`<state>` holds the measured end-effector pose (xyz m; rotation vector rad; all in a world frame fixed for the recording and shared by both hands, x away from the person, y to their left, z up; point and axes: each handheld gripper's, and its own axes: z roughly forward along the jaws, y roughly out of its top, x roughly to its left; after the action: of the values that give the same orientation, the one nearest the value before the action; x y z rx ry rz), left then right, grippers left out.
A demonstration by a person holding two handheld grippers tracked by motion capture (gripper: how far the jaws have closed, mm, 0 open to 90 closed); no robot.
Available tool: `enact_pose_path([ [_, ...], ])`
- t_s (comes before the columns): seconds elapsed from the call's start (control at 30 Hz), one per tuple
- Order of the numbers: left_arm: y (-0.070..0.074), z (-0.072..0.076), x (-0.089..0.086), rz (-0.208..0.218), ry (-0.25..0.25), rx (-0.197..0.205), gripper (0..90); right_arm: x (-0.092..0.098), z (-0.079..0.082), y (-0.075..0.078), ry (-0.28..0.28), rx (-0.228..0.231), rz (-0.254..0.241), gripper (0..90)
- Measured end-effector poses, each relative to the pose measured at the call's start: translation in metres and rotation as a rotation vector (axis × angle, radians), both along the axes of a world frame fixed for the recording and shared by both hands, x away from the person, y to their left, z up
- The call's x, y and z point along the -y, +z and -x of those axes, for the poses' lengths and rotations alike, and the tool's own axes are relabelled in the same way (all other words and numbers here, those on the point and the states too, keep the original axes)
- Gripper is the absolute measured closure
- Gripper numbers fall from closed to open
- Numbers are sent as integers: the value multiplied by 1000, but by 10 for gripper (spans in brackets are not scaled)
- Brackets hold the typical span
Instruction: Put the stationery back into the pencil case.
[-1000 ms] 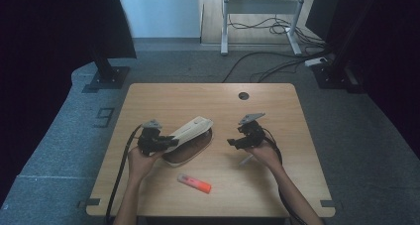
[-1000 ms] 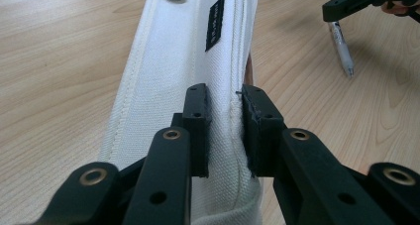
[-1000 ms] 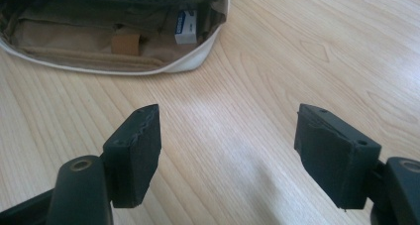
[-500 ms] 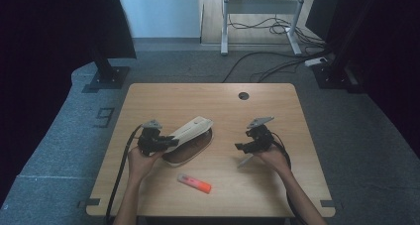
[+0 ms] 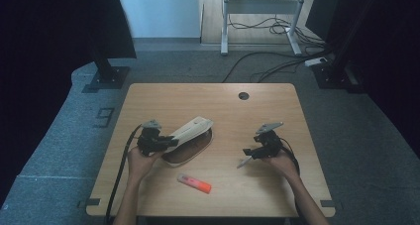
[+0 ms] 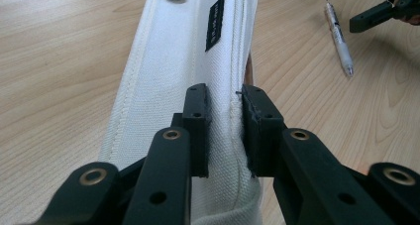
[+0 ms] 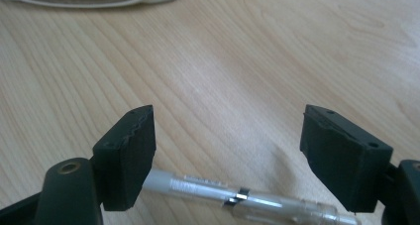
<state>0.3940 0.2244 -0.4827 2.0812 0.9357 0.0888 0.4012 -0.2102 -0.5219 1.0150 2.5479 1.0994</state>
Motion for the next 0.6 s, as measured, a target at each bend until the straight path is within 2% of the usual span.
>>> enact_pose_path([
  [0.6,-1,0,0,1,-1,-4,742,4,9,-13,49,-28,25,220],
])
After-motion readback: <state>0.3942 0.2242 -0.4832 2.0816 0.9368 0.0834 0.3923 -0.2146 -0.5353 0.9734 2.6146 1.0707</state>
